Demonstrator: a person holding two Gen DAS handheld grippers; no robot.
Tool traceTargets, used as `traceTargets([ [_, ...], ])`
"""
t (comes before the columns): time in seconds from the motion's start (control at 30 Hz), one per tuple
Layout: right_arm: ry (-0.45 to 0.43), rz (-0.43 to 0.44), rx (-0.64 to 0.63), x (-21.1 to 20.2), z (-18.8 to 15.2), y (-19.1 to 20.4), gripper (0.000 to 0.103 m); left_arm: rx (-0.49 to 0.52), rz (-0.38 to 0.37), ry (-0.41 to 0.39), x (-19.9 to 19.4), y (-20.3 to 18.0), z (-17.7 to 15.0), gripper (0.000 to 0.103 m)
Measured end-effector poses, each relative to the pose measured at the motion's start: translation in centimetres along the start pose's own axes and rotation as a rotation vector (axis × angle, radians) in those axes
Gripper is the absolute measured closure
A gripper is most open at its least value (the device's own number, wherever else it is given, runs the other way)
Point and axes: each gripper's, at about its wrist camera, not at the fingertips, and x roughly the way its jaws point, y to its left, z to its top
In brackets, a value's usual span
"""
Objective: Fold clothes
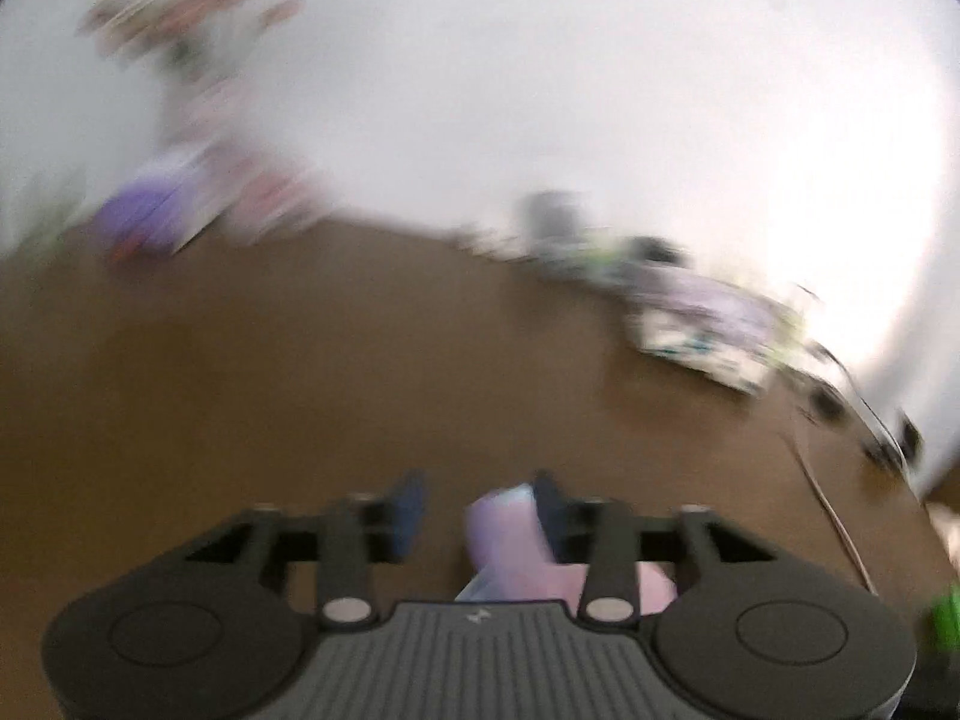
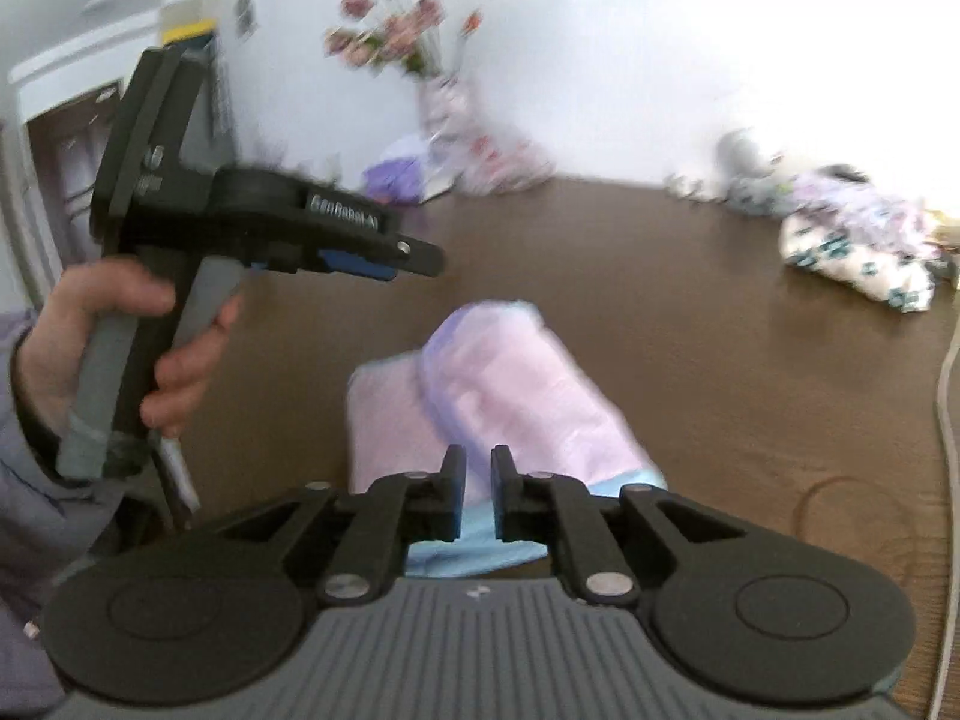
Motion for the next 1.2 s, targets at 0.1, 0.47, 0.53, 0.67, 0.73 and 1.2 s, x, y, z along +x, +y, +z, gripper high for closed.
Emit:
traceTargets([
  [0.1,0.006,-0.04,-0.065,1.4,0.0,0.4,0.084,0.06,-0.062,0.074,2.0,-1.3,0.0,0.062],
  [0.47,0.077,-0.059,-0.029,0.5,-0.2,0.6,0.102,0.021,-0.101,0.038,1.2,-0.3,-2.7,0.058],
  [0.53,0.1,-0.06,-0.004,0.2,-0.6,0.3,0.102,0.015,-0.101,0.016,0.9,-0.2,-2.6,0.053],
  [0.67,0.162,-0.094,-0.004,1.4,-1.7,0.3,0.099,0.021,-0.122,0.058,1.8,-0.8,-3.1,0.053],
  [0.73,0.152,-0.117,0.01,0.9,-1.6,0.4,0.096,0.04,-0.128,0.069,1.8,-1.0,-3.6,0.054],
  [1.2,0.149,-0.102,-0.084,1.9,-1.9,3.5,0.066,0.044,-0.128,0.117,0.8,-1.3,-5.4,0.064],
])
